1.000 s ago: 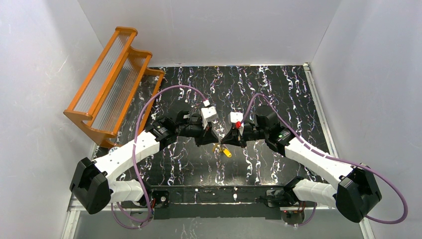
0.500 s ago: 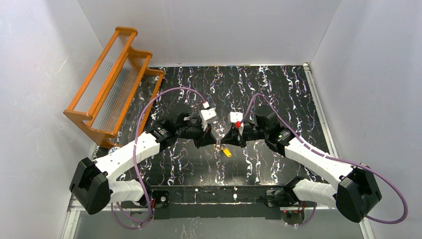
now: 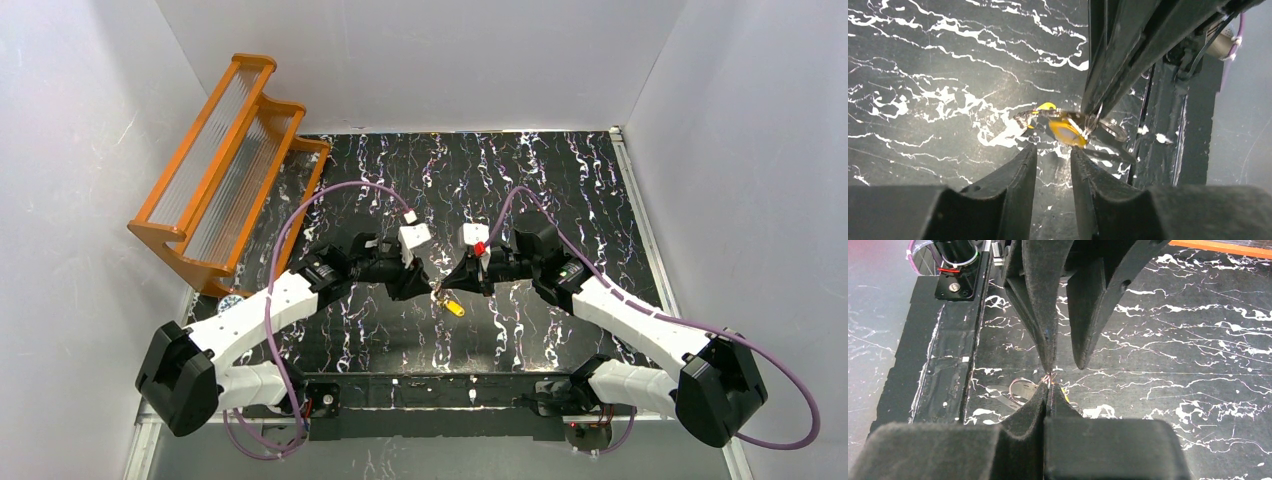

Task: Put the keys on the keyring
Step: Insert the key onto the keyring.

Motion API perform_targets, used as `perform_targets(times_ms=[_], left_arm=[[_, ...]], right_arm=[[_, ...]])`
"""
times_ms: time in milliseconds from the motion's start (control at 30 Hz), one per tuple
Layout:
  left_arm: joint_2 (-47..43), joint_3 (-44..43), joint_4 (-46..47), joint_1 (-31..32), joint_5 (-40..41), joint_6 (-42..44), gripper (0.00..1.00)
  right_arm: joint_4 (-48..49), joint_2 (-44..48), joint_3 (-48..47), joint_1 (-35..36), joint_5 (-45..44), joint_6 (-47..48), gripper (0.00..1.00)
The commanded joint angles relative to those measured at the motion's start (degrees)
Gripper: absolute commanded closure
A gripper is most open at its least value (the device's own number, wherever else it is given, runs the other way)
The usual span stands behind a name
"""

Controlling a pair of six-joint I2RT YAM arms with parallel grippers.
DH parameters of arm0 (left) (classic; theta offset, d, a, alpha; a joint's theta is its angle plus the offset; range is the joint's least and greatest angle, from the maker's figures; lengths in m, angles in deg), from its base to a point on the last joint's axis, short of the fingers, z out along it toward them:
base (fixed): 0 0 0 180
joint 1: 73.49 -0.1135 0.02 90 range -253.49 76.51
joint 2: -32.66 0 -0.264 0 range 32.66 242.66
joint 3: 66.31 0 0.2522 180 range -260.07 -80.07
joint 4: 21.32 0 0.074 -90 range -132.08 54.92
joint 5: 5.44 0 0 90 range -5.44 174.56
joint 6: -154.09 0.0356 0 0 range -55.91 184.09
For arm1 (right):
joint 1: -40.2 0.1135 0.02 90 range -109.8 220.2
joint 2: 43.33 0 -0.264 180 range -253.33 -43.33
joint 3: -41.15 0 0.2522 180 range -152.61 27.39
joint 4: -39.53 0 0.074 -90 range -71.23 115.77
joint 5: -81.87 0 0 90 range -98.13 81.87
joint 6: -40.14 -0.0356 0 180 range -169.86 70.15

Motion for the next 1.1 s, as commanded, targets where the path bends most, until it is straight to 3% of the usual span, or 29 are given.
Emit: perform_targets(times_ms=[0, 300, 467, 633, 733, 1067], left_arm=[[-4.71, 3.56, 2.09, -0.23, 0.64, 4.45, 0.66], [-15.60, 13.00, 18.20, -0.25, 2.01, 7.92, 0.54], [-16.86, 16.48, 26.54, -0.26, 0.28, 6.19, 0.55], [-14.56, 16.83, 31.11, -0.16, -4.11, 5.39, 0.62], [-12.52, 16.56, 32.01, -0.16, -7.03, 5.25, 0.67], [-11.11, 16.95, 32.42, -0.15, -10.01, 7.02, 0.67]], right_arm=[[3.93, 1.78, -1.08, 0.35, 2.26, -0.90, 0.99], [3.57, 2.20, -1.32, 0.37, 2.78, -0.87, 0.99], [3.61, 2.27, -1.34, 0.34, 3.06, -0.87, 0.99], [3.58, 2.24, -1.43, 0.31, 3.25, -0.79, 0.99], [3.58, 2.22, -1.43, 0.31, 3.25, -0.70, 0.99], [3.66, 2.30, -1.43, 0.37, 3.25, -0.79, 0.99]])
